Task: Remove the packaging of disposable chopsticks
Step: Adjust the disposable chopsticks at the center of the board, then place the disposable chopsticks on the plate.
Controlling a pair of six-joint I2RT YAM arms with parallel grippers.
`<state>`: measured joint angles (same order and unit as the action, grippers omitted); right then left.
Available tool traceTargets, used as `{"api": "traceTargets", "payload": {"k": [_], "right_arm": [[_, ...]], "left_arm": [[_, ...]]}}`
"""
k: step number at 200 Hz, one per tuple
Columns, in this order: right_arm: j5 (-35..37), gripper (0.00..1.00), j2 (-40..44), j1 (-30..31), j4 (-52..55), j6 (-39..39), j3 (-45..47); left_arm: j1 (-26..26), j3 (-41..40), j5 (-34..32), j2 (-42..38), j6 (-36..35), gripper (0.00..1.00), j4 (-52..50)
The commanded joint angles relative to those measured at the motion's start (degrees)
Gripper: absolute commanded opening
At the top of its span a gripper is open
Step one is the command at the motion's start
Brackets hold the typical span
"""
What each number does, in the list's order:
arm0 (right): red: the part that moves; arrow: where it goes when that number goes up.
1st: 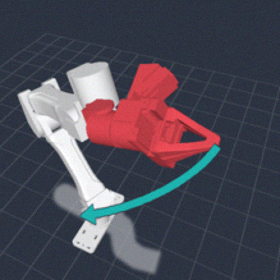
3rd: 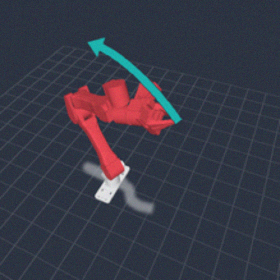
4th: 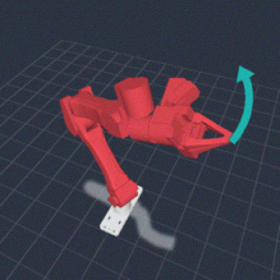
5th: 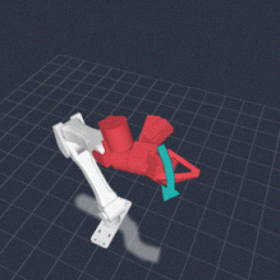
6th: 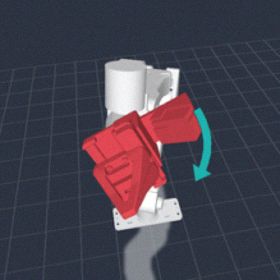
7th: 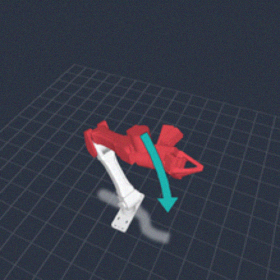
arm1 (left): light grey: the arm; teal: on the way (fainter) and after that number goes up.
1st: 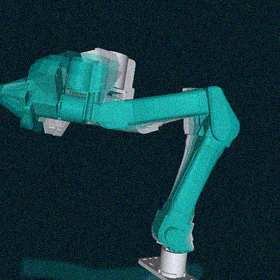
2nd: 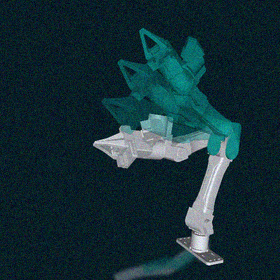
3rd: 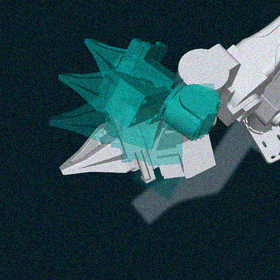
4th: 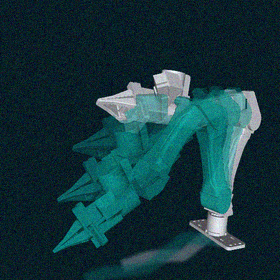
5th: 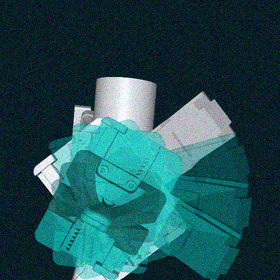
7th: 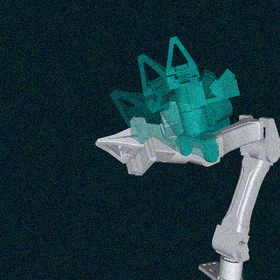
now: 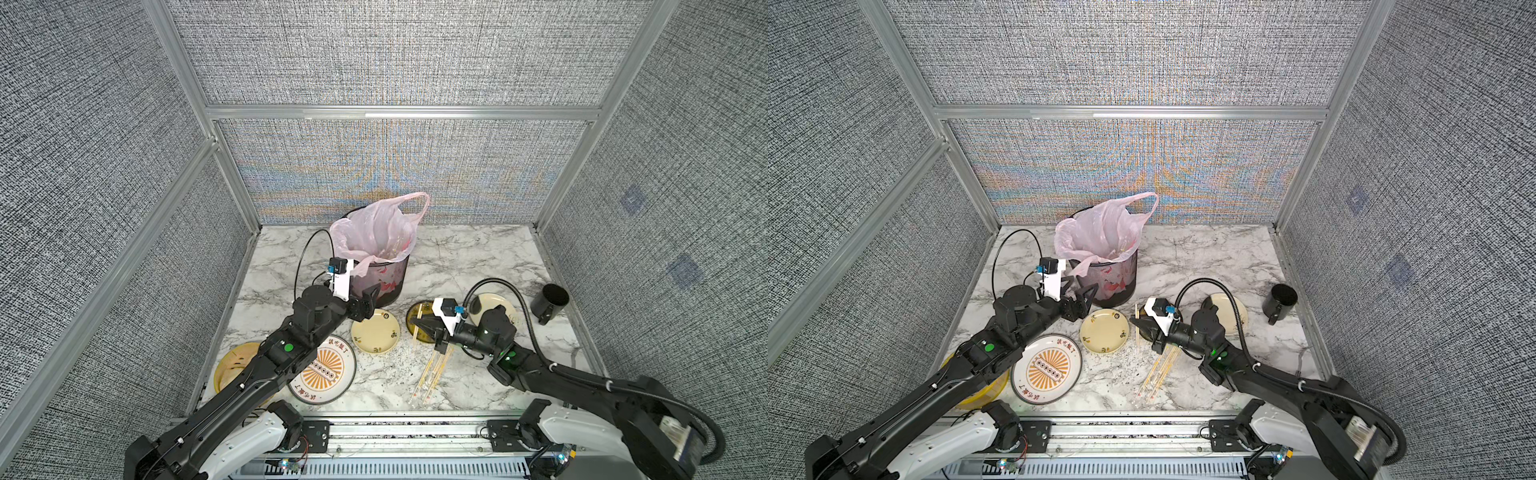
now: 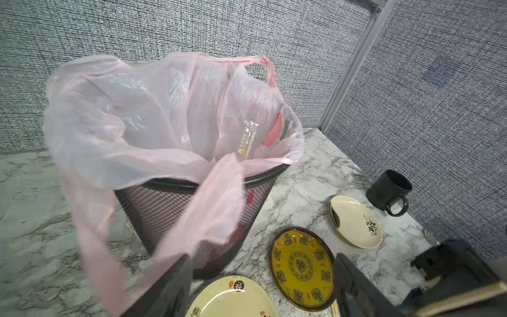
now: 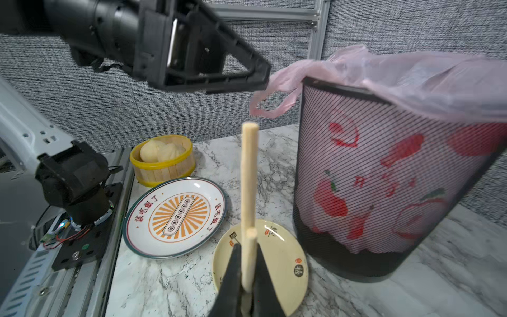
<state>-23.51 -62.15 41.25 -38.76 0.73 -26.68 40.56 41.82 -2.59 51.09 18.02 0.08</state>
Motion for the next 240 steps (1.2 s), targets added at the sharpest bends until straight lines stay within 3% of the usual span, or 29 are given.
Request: {"api": "traceTargets", "payload": {"k": [1, 24, 41, 58, 99, 130, 154, 199, 240], "right_arm": [[10.5, 0.00, 3.5, -0.2, 24.5, -1.6, -6.0], [16.6, 0.00, 4.5, -2.0, 39.0, -5.2, -13.0], [19.2, 0.00, 4.2, -4.5, 45.9, -8.2, -16.6], [22.7, 0.00, 3.6, -7.8, 50.8, -10.9, -18.9], [20.8, 0.00, -8.0, -19.9, 70.0, -13.8, -32.2], [21.6, 0.00, -18.9, -23.7, 82.5, -11.5, -41.0], [24.8, 0.00, -26.7, -26.5, 91.1, -9.6, -47.1], [26.5, 0.00, -39.4, -32.4, 96.5, -6.0, -53.2], [25.4, 0.00, -44.4, -33.7, 95.7, -5.8, -56.0]], "left_arm": [[2.4, 0.9, -1.1, -0.7, -1.7, 0.81, -0.5], [2.9, 1.2, -8.4, -3.1, -1.2, 0.86, -4.3], [3.0, 0.4, -8.8, -6.1, -1.5, 0.87, -4.8], [3.0, -0.3, -5.3, -9.2, -1.0, 0.87, -4.9], [4.4, -4.0, 7.2, -10.3, 2.2, 0.86, -1.6], [10.6, -4.7, 7.3, -7.0, 0.9, 0.84, -0.3], [12.2, -4.7, 8.5, -5.6, 0.3, 0.84, 0.0], [13.7, -5.6, 10.5, -4.4, 0.7, 0.84, 0.9], [16.6, -6.2, 10.2, -2.0, 1.0, 0.83, 2.5]]}}
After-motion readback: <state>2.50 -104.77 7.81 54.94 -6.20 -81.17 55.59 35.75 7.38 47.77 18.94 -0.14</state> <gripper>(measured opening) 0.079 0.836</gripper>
